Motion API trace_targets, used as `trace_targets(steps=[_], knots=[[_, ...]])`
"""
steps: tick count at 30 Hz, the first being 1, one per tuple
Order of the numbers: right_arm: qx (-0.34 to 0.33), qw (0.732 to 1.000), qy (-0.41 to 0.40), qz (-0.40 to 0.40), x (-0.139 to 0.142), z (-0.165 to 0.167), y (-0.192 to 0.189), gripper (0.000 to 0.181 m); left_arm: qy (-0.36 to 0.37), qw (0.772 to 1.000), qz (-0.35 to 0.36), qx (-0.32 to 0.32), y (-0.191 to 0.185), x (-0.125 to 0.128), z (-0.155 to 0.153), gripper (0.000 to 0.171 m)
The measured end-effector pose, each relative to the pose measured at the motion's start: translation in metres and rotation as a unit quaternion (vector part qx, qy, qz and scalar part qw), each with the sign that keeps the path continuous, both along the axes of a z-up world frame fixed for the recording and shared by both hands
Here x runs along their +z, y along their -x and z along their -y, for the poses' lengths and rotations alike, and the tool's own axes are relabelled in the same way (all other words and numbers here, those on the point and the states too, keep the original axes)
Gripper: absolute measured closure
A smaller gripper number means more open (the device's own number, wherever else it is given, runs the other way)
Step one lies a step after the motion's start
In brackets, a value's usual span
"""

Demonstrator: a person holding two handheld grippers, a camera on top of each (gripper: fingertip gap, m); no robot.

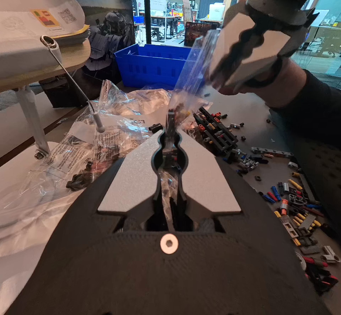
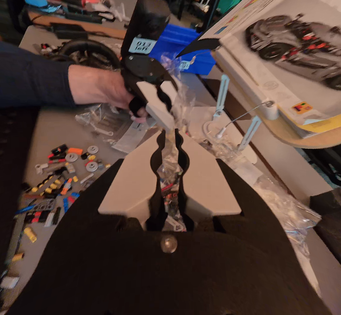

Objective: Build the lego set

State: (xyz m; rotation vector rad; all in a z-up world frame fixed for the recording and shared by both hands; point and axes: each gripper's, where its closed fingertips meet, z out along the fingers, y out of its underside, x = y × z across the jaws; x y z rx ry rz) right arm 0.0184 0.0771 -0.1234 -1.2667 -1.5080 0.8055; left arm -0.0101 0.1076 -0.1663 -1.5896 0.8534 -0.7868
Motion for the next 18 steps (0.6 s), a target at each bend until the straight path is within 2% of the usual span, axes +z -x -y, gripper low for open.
trace_targets(steps=[1,3,5,9,11,13,15,18], knots=[[0.003,1.000,-0.008,0.005,-0.002,0.002,0.000,0.172,0.000,1.000,0.001,0.001,0.001,0.000,0.000,0.166],[0.003,0.999,-0.029,-0.035,0.013,0.004,-0.001,0.181,-0.001,1.000,0.006,0.002,0.001,0.002,0.000,0.166],[0.025,0.999,0.002,-0.046,0.019,0.011,-0.004,0.180,-0.003,1.000,0.010,0.005,0.003,0.005,-0.001,0.166],[0.018,0.999,0.025,-0.036,0.010,0.002,-0.008,0.178,-0.003,0.999,0.027,0.017,0.008,0.009,-0.004,0.166],[0.037,0.998,0.050,0.006,-0.008,0.009,-0.005,0.177,-0.005,0.999,0.037,0.022,0.011,0.013,-0.006,0.166],[0.049,0.993,0.060,0.085,-0.040,0.017,0.001,0.178,-0.007,0.999,0.045,0.026,0.013,0.016,-0.007,0.166],[0.036,0.984,0.065,0.164,-0.075,0.020,0.009,0.177,-0.006,0.999,0.044,0.028,0.014,0.015,-0.008,0.166],[0.007,0.968,0.064,0.242,-0.117,0.018,0.022,0.173,-0.004,0.999,0.032,0.027,0.012,0.011,-0.008,0.165]])
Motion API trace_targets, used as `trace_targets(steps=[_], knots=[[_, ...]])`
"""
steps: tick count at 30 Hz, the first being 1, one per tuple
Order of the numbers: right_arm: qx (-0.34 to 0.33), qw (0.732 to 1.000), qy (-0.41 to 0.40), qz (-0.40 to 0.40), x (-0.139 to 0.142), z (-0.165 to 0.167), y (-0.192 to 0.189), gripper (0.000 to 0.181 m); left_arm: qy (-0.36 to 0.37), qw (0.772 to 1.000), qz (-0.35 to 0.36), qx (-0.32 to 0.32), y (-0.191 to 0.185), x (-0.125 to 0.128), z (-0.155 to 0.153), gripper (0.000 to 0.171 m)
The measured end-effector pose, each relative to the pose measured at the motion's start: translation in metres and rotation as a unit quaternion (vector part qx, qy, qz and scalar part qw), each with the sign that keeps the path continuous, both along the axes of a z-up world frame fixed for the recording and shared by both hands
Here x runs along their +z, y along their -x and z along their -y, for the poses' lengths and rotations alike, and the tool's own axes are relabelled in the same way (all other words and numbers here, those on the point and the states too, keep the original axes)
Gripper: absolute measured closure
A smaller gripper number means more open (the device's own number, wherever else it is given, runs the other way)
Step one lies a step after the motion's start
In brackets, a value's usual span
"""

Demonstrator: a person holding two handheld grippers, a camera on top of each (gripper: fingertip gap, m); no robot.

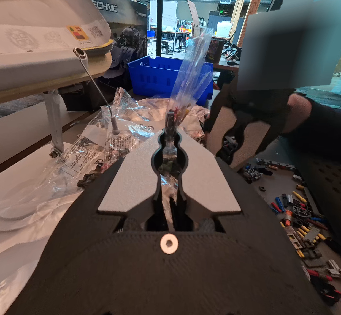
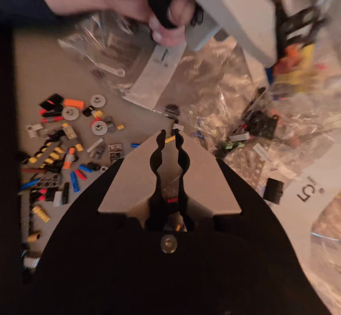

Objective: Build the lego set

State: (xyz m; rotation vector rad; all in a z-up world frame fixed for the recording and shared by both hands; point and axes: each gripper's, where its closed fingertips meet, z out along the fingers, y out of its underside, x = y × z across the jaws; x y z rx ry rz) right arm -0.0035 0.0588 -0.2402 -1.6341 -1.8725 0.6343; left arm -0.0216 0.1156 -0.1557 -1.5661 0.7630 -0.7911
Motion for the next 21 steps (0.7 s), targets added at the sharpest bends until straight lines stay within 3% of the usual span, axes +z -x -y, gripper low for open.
trace_targets(steps=[4,21], knots=[[-0.028,0.998,0.013,0.057,-0.028,-0.002,0.002,0.168,-0.001,1.000,0.003,0.000,0.001,0.001,0.000,0.166],[-0.038,0.997,0.012,0.059,-0.034,-0.006,0.004,0.180,0.000,1.000,0.004,-0.001,0.001,0.002,0.000,0.165]])
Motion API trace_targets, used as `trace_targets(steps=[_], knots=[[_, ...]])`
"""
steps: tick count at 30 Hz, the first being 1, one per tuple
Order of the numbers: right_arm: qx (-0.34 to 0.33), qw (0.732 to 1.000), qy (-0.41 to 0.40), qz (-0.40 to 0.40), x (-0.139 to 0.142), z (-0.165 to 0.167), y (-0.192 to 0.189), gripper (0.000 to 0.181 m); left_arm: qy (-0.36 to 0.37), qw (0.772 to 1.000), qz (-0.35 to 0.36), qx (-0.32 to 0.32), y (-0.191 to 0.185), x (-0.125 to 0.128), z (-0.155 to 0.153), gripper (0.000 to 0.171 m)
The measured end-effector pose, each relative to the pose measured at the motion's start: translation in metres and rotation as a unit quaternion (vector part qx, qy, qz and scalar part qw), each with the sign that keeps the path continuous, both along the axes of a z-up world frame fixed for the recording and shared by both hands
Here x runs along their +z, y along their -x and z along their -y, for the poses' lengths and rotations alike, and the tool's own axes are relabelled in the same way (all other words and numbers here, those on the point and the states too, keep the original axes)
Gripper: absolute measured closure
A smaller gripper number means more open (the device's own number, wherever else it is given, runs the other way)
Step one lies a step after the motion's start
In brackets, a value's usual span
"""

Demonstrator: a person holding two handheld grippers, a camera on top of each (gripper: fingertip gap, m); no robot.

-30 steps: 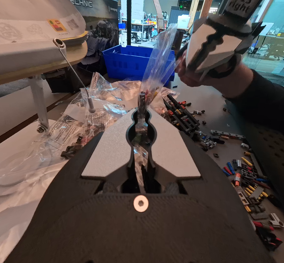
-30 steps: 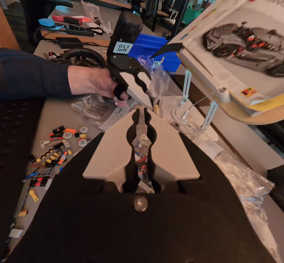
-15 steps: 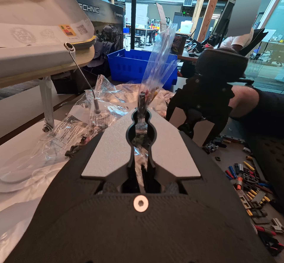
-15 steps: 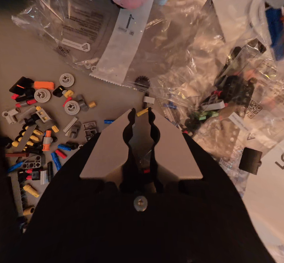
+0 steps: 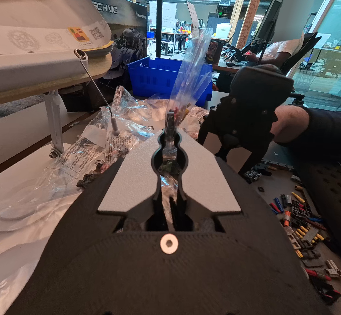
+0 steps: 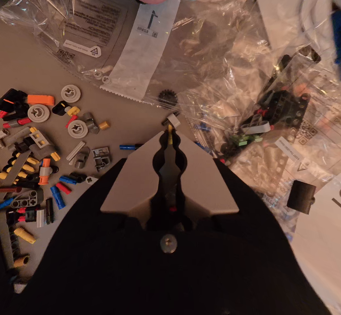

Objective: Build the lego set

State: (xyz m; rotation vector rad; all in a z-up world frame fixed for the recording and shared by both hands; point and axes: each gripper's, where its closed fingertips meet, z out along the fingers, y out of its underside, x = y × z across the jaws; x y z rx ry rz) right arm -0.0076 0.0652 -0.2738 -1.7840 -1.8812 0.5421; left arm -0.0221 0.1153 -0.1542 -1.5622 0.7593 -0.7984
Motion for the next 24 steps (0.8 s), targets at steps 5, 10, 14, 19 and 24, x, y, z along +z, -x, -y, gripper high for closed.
trace_targets(steps=[5,10,14,19,24], knots=[[0.002,0.999,0.003,-0.049,0.029,-0.005,-0.007,0.180,0.000,1.000,0.002,0.000,0.001,0.001,0.000,0.165],[0.015,0.985,-0.033,-0.169,0.095,-0.010,-0.015,0.180,0.002,1.000,0.002,-0.006,-0.002,0.000,0.001,0.166],[-0.015,0.957,-0.054,-0.284,0.161,-0.035,-0.022,0.180,0.005,1.000,0.008,-0.008,-0.001,-0.002,0.001,0.166],[-0.014,0.924,-0.026,-0.380,0.208,-0.052,-0.018,0.180,0.008,1.000,0.017,-0.008,-0.002,0.000,0.002,0.166],[-0.016,0.924,-0.041,-0.380,0.188,-0.051,-0.017,0.180,0.008,1.000,-0.001,-0.010,-0.003,-0.004,0.002,0.165]])
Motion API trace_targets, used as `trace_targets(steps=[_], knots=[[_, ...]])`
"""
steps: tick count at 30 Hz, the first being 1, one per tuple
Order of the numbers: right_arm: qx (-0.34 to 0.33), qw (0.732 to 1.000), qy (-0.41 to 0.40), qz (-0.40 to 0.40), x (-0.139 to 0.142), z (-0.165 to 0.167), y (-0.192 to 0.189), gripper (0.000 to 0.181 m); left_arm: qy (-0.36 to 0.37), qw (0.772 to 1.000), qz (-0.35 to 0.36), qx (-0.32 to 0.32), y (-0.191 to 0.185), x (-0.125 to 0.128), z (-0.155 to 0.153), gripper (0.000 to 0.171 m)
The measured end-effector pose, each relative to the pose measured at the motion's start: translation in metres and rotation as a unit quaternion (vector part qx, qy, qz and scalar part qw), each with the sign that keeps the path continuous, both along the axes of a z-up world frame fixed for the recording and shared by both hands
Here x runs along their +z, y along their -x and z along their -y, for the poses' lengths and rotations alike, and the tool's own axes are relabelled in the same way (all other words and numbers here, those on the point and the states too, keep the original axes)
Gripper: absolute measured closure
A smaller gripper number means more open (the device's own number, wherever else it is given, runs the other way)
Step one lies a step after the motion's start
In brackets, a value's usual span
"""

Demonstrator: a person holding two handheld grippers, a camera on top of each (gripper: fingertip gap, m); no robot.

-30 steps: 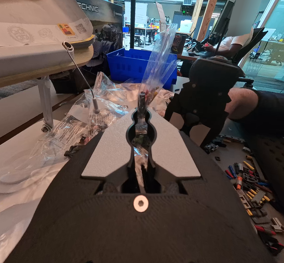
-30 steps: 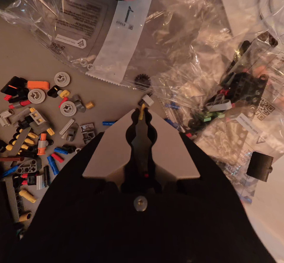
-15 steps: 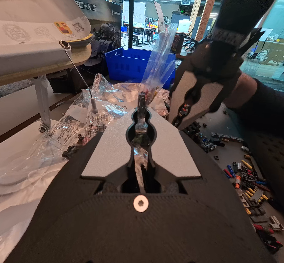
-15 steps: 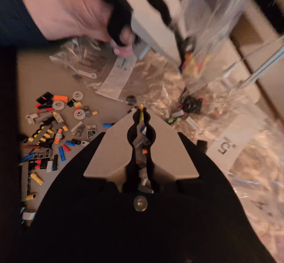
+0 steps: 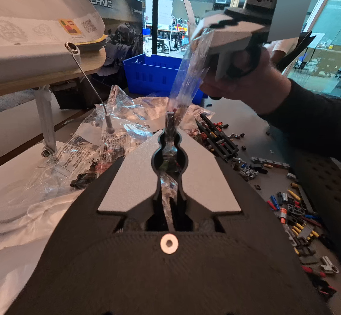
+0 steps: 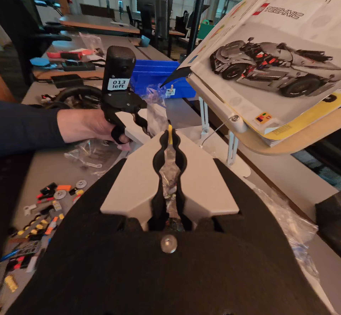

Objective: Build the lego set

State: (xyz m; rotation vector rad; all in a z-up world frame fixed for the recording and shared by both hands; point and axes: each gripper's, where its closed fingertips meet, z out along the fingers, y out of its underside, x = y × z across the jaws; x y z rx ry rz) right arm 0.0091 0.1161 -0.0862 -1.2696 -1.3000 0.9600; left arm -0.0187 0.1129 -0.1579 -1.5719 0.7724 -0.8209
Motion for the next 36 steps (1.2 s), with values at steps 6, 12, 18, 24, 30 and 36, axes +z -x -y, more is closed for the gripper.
trace_targets(steps=[6,12,18,24,30,36], knots=[[-0.007,0.999,-0.038,0.024,-0.005,0.004,0.001,0.181,0.008,1.000,-0.010,-0.004,-0.003,-0.007,-0.001,0.166],[-0.016,0.998,-0.039,0.036,-0.007,0.006,0.003,0.180,0.006,1.000,-0.020,-0.008,-0.006,-0.009,0.000,0.166],[-0.030,0.995,-0.052,0.076,-0.019,0.004,0.005,0.180,0.009,1.000,-0.028,-0.010,-0.008,-0.013,0.000,0.166],[-0.053,0.992,-0.085,0.070,-0.003,0.004,-0.004,0.180,0.007,1.000,-0.026,-0.008,-0.007,-0.012,0.000,0.166],[-0.037,0.990,-0.071,0.114,-0.024,0.006,0.000,0.180,0.008,0.999,-0.033,-0.009,-0.008,-0.014,0.000,0.166],[-0.062,0.981,-0.097,0.156,-0.035,0.000,0.000,0.180,0.007,0.999,-0.037,-0.008,-0.008,-0.015,0.000,0.166]])
